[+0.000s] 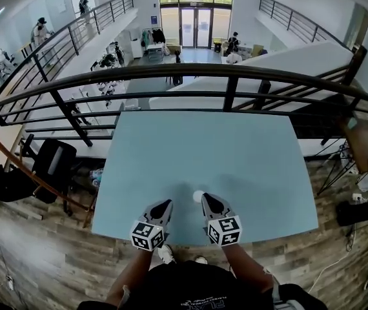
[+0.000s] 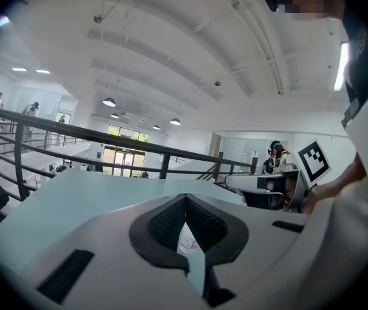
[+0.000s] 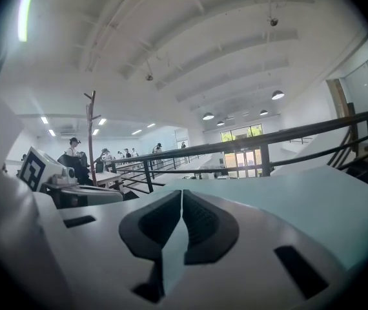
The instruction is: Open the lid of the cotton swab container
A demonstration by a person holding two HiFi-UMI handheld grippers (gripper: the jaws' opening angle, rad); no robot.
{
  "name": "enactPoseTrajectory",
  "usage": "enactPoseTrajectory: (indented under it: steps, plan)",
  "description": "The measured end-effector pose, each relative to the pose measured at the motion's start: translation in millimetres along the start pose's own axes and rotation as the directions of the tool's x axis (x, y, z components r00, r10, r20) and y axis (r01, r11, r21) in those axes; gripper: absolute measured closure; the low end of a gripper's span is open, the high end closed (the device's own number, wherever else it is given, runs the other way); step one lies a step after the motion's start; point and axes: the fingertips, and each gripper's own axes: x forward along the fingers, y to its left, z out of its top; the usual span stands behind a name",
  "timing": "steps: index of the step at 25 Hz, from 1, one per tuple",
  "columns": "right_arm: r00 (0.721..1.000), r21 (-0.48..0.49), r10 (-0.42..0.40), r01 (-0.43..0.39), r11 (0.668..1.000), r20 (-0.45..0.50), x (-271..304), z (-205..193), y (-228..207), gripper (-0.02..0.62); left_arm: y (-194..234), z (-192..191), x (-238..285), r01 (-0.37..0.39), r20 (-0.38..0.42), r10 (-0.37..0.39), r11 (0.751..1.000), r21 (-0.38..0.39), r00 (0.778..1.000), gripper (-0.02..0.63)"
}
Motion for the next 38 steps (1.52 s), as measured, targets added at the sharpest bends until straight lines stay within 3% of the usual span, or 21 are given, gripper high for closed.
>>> enactPoseTrajectory:
  steps: [6, 11, 20, 26, 38]
  plan:
    - [0.999, -0.019, -0.047, 0.047, 0.999, 0.005, 23.6, 11.8, 2.7, 0.574, 22.1, 12.7, 8.1, 0.054, 0.012, -0.054, 0.998, -0.01, 0.998, 0.594]
    - [0.998, 0.026, -0.066, 0.065, 0.998, 0.008, 33.0, 11.2, 19.6, 0.574, 36.2, 10.1, 6.5, 0.107, -0.003, -0.107, 0.994, 0.003, 0.994, 0.594]
    - [0.988, -0.04, -0.152, 0.15, 0.988, -0.033, 44.5, -5.9, 27.4, 0.574, 56.0, 3.9, 8.0, 0.171, -0.017, -0.171, 0.985, 0.009, 0.985, 0.594]
    - [0.98, -0.088, -0.188, 0.182, 0.979, -0.069, 43.0, -21.8, 16.3, 0.572, 58.5, 0.2, 17.4, 0.167, -0.022, -0.167, 0.986, 0.013, 0.986, 0.594]
    - [0.981, -0.099, -0.153, 0.141, 0.985, -0.123, 38.3, -54.8, -3.1, 0.572, 53.4, -40.1, 31.4, 0.108, -0.09, -0.109, 0.994, -0.007, 0.99, 0.594]
